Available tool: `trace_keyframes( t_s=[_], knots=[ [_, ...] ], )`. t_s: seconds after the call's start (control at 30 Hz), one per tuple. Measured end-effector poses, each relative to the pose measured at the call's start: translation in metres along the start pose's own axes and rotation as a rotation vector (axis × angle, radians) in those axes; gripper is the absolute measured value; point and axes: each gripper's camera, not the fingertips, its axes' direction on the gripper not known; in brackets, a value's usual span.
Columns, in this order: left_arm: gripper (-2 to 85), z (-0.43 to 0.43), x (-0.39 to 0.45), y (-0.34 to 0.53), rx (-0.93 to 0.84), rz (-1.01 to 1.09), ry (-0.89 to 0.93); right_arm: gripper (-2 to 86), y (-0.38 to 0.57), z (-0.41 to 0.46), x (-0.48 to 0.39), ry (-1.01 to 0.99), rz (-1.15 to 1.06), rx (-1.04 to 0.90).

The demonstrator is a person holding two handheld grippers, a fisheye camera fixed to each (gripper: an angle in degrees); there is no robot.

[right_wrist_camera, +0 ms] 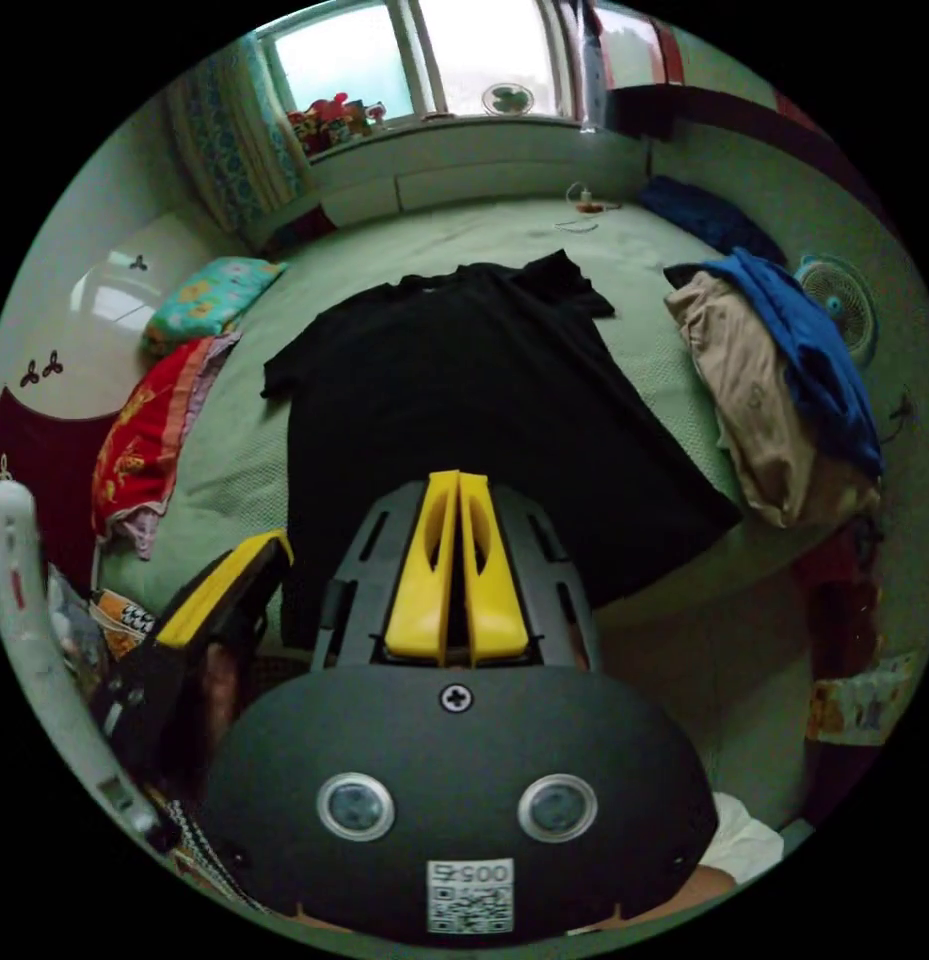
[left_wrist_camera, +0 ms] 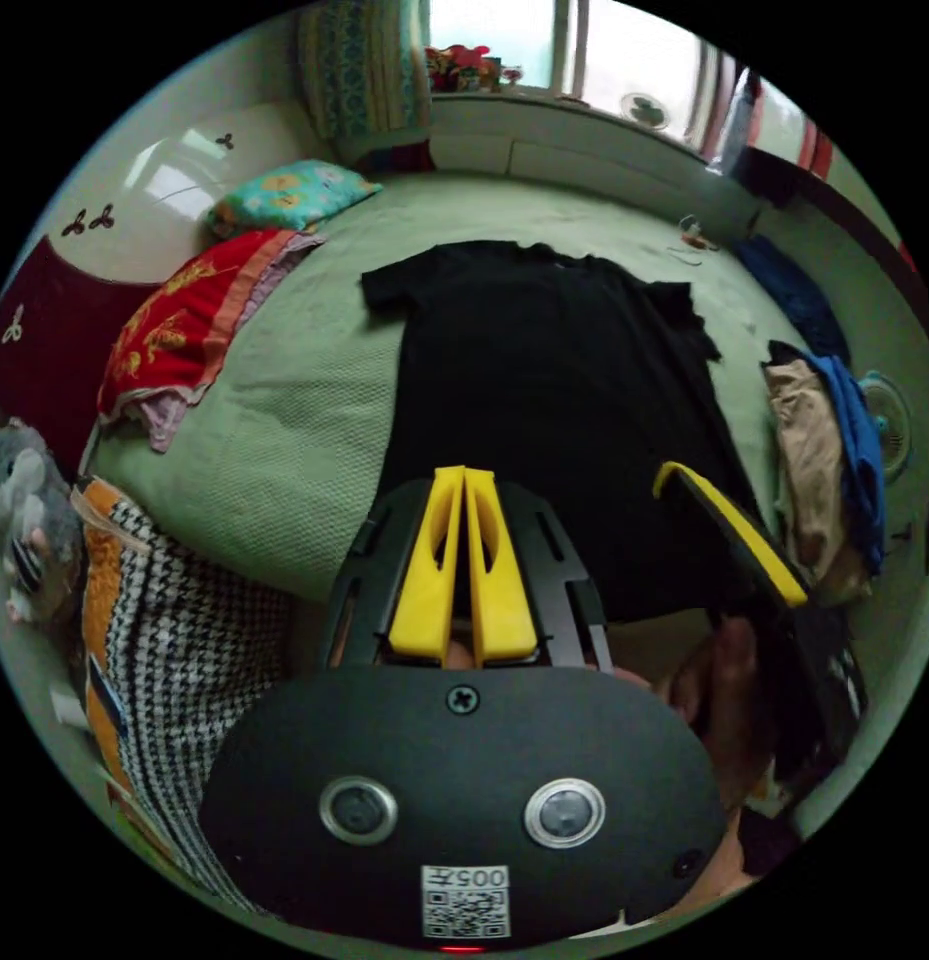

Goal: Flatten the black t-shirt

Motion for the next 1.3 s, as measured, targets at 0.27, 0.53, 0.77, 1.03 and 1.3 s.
trace_keyframes(
  t_s=[0.27,0.53,0.77,1.03,1.3],
  knots=[
    [-0.4,-0.009,-0.024,0.033,-0.003,-0.104,0.482,-1.2,0.025,0.000,0.003,0.029,0.012,-0.009],
    [-0.7,-0.022,-0.005,0.065,-0.029,-0.095,0.398,-1.2,0.045,0.001,-0.016,0.138,-0.095,0.009],
    [-0.7,-0.033,0.021,0.085,-0.045,-0.046,0.308,-1.2,0.052,0.006,-0.012,0.161,-0.089,-0.017],
    [-0.7,-0.043,0.052,0.104,-0.062,-0.025,0.206,-1.1,0.055,0.019,-0.024,0.214,-0.216,-0.049],
    [-0.6,-0.051,0.077,0.115,-0.076,0.007,0.177,-1.1,0.054,0.024,-0.023,0.127,-0.257,-0.064]
  ],
)
